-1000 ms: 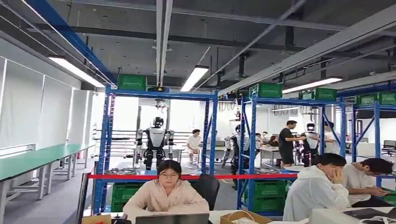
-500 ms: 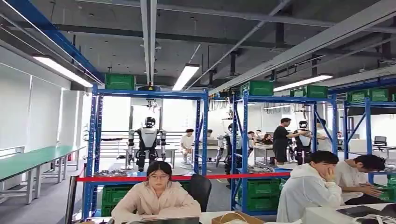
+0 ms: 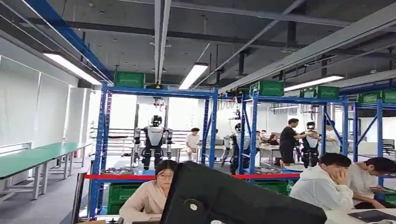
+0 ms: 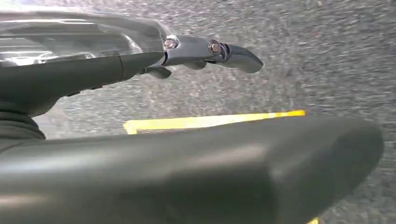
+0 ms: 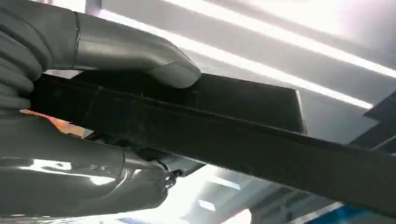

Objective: Take the parts from the cabinet and place them on the table.

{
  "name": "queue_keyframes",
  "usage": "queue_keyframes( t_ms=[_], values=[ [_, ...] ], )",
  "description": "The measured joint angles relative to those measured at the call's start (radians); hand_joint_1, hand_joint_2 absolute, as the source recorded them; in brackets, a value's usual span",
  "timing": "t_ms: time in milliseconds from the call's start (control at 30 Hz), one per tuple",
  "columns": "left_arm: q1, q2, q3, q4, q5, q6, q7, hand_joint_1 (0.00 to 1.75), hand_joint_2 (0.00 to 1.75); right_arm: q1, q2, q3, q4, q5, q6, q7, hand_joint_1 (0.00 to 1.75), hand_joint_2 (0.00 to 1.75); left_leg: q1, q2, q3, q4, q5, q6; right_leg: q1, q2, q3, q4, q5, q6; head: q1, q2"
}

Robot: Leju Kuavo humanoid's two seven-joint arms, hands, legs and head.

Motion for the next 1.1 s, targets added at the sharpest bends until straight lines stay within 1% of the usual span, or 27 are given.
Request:
queue_keyframes(
  t_ms=[33,100,133,167,200,233,300,333,367,400,467,500,533,567,633,667,700,733,800,833,867,900,933,967,1000,1033,1100],
  values=[
    [0.001,-0.003,-0.002,0.000,0.000,-0.001,0.011,0.00,1.75,-0.012,0.000,-0.008,0.003,0.026,-0.014,-0.002,1.75,1.75,-0.002,-0.001,-0.002,-0.001,0.000,-0.004,0.001,-0.002,0.002,-0.015,0.002,-0.003,-0.001,0.000],
    [0.005,-0.004,-0.005,0.000,-0.003,-0.006,0.037,0.00,1.75,-0.030,0.000,-0.016,0.010,0.118,-0.056,-0.005,1.75,1.75,-0.001,0.000,-0.003,-0.004,0.001,-0.013,0.003,0.000,0.003,-0.017,-0.005,-0.005,0.000,0.000],
    [0.005,-0.005,-0.006,0.000,-0.007,-0.007,0.045,0.00,1.75,-0.038,0.000,-0.019,0.014,0.163,-0.072,-0.005,1.75,1.75,-0.001,0.000,0.001,-0.011,0.004,-0.020,0.003,0.000,0.006,-0.025,-0.002,-0.008,0.000,0.000],
    [0.004,-0.007,-0.007,0.000,-0.010,-0.008,0.053,0.00,1.75,-0.044,0.001,-0.020,0.019,0.209,-0.091,-0.006,1.75,1.75,0.000,0.001,0.001,-0.009,-0.006,-0.024,-0.007,-0.005,0.016,-0.046,0.008,-0.013,0.000,0.000],
    [0.005,-0.008,-0.008,0.000,-0.011,-0.011,0.058,0.00,1.75,-0.056,0.003,-0.019,0.027,0.245,-0.106,-0.007,1.75,1.75,-0.002,0.002,-0.006,0.009,-0.022,-0.025,-0.006,-0.005,0.020,-0.052,0.011,-0.017,0.000,0.000],
    [0.004,-0.008,-0.009,0.000,-0.012,-0.013,0.061,0.00,1.75,-0.068,0.004,-0.017,0.039,0.290,-0.122,-0.007,1.75,1.75,-0.003,0.002,-0.029,0.062,-0.056,-0.025,-0.006,-0.006,0.020,-0.051,0.011,-0.018,0.000,0.000],
    [0.006,-0.008,-0.011,0.000,-0.014,-0.016,0.066,0.00,1.75,-0.080,0.005,-0.004,0.068,0.409,-0.162,-0.007,1.75,1.75,-0.004,0.002,-0.104,0.217,-0.123,-0.029,-0.005,-0.006,0.020,-0.051,0.010,-0.019,0.000,0.000],
    [0.008,-0.008,-0.013,0.000,-0.014,-0.016,0.066,0.00,1.75,-0.080,0.005,0.007,0.083,0.466,-0.180,-0.007,1.75,1.75,-0.004,0.002,-0.132,0.272,-0.132,-0.031,-0.004,-0.006,0.020,-0.051,0.010,-0.020,0.000,0.000],
    [0.009,-0.008,-0.014,0.000,-0.014,-0.017,0.066,0.00,1.75,-0.082,0.006,0.021,0.100,0.524,-0.203,-0.007,1.75,1.75,-0.003,0.002,-0.133,0.270,-0.117,-0.033,-0.005,-0.006,0.021,-0.051,0.009,-0.020,0.000,0.000],
    [0.009,-0.008,-0.016,0.000,-0.014,-0.018,0.066,0.00,1.75,-0.086,0.006,0.038,0.117,0.589,-0.231,-0.006,1.75,1.75,-0.002,0.002,-0.113,0.222,-0.081,-0.034,-0.005,-0.004,0.022,-0.050,0.009,-0.019,0.000,0.000],
    [0.007,-0.008,-0.017,0.000,-0.014,-0.018,0.067,0.00,1.75,-0.097,0.009,0.070,0.144,0.696,-0.276,-0.005,1.75,1.75,0.003,0.005,-0.036,0.055,0.011,-0.037,-0.007,-0.003,0.024,-0.043,0.002,-0.014,0.000,0.000],
    [0.007,-0.009,-0.018,0.000,-0.014,-0.018,0.069,0.00,1.75,-0.103,0.011,0.091,0.159,0.756,-0.302,0.000,1.75,1.75,0.003,0.006,-0.010,0.005,0.010,-0.037,-0.006,-0.002,0.021,-0.037,-0.003,-0.008,0.000,0.000],
    [0.004,-0.013,-0.019,0.000,-0.014,-0.019,0.071,0.00,1.75,-0.112,0.011,0.113,0.173,0.818,-0.325,0.008,1.75,1.75,0.001,0.004,-0.008,-0.011,0.009,-0.031,0.000,0.000,0.014,-0.025,-0.006,-0.003,0.000,0.000],
    [0.004,-0.013,-0.019,0.000,-0.014,-0.019,0.073,0.00,1.75,-0.117,0.011,0.142,0.187,0.900,-0.349,0.022,1.75,1.75,-0.001,0.004,-0.011,-0.006,0.010,-0.025,0.000,0.000,0.012,-0.027,-0.004,-0.001,0.000,0.000],
    [0.007,-0.014,-0.021,0.000,-0.015,-0.019,0.075,0.00,1.75,-0.121,0.011,0.195,0.215,1.010,-0.382,0.041,1.75,1.75,-0.006,0.002,-0.010,-0.006,0.011,-0.018,-0.002,0.000,0.014,-0.030,-0.002,0.003,-0.001,0.000],
    [0.007,-0.018,-0.021,0.000,-0.016,-0.020,0.076,0.00,1.75,-0.126,0.011,0.224,0.231,1.056,-0.396,0.051,1.75,1.75,0.002,0.003,-0.007,-0.010,0.015,-0.010,-0.003,0.000,0.012,-0.026,-0.010,0.008,-0.001,0.000],
    [0.007,-0.019,-0.022,0.000,-0.016,-0.021,0.075,0.00,1.75,-0.131,0.010,0.248,0.245,1.090,-0.407,0.060,1.75,1.75,0.002,0.003,-0.007,-0.010,0.014,-0.007,-0.004,-0.002,0.007,-0.004,-0.028,0.015,-0.001,0.000],
    [0.005,-0.019,-0.022,0.000,-0.017,-0.021,0.075,0.00,1.75,-0.140,0.010,0.268,0.259,1.115,-0.418,0.069,1.75,1.75,0.003,0.003,-0.006,-0.010,0.014,-0.001,-0.007,-0.002,-0.017,0.051,-0.062,0.022,0.000,0.000],
    [0.005,-0.019,-0.022,0.000,-0.019,-0.021,0.075,0.00,1.75,-0.149,0.010,0.313,0.292,1.184,-0.445,0.097,1.75,1.75,0.002,0.003,-0.005,-0.010,0.013,-0.001,-0.012,-0.002,-0.092,0.214,-0.132,0.028,-0.001,0.000],
    [0.006,-0.019,-0.022,0.000,-0.020,-0.021,0.075,0.00,1.75,-0.151,0.009,0.334,0.309,1.215,-0.453,0.109,1.75,1.75,0.002,0.003,-0.005,-0.010,0.013,0.000,-0.013,-0.002,-0.122,0.273,-0.147,0.029,-0.001,0.000],
    [0.007,-0.019,-0.022,0.000,-0.020,-0.021,0.075,0.00,1.75,-0.153,0.007,0.357,0.330,1.235,-0.460,0.119,1.75,1.75,0.002,0.003,-0.005,-0.010,0.012,0.000,-0.013,-0.002,-0.133,0.289,-0.140,0.029,-0.001,0.000],
    [0.008,-0.020,-0.022,0.000,-0.020,-0.021,0.075,0.00,1.75,-0.156,0.006,0.376,0.348,1.263,-0.468,0.134,1.75,1.75,0.002,0.002,-0.004,-0.010,0.012,0.000,-0.013,-0.002,-0.119,0.253,-0.109,0.027,-0.001,0.000],
    [0.008,-0.021,-0.022,0.000,-0.020,-0.021,0.075,0.00,1.75,-0.163,0.006,0.394,0.366,1.295,-0.478,0.153,1.75,1.75,0.001,0.000,-0.003,-0.010,0.012,0.000,-0.012,-0.002,-0.085,0.176,-0.063,0.022,-0.001,0.000],
    [0.007,-0.022,-0.023,0.000,-0.020,-0.021,0.075,0.00,1.75,-0.175,0.006,0.408,0.382,1.321,-0.484,0.172,1.75,1.75,0.000,-0.001,-0.001,-0.010,0.012,-0.001,-0.011,-0.002,-0.040,0.076,-0.014,0.013,-0.001,0.000],
    [0.006,-0.023,-0.023,0.000,-0.020,-0.021,0.074,0.00,1.75,-0.186,0.006,0.420,0.402,1.349,-0.493,0.193,1.75,1.75,0.001,-0.002,-0.001,-0.011,0.011,-0.001,-0.006,-0.002,-0.004,-0.006,0.016,0.005,-0.001,0.000],
    [0.006,-0.026,-0.023,0.000,-0.020,-0.020,0.073,0.00,1.75,-0.198,0.006,0.429,0.423,1.365,-0.502,0.205,1.75,1.75,-0.003,-0.002,-0.004,-0.012,0.011,-0.004,-0.002,-0.002,0.009,-0.019,0.002,0.003,-0.001,0.000],
    [0.009,-0.027,-0.023,0.000,-0.020,-0.021,0.072,0.00,1.75,-0.215,0.010,0.444,0.471,1.403,-0.506,0.243,1.75,1.75,0.001,-0.001,-0.004,-0.014,0.013,-0.014,0.002,-0.001,0.008,-0.030,0.002,-0.002,-0.001,0.000]
  ],
)
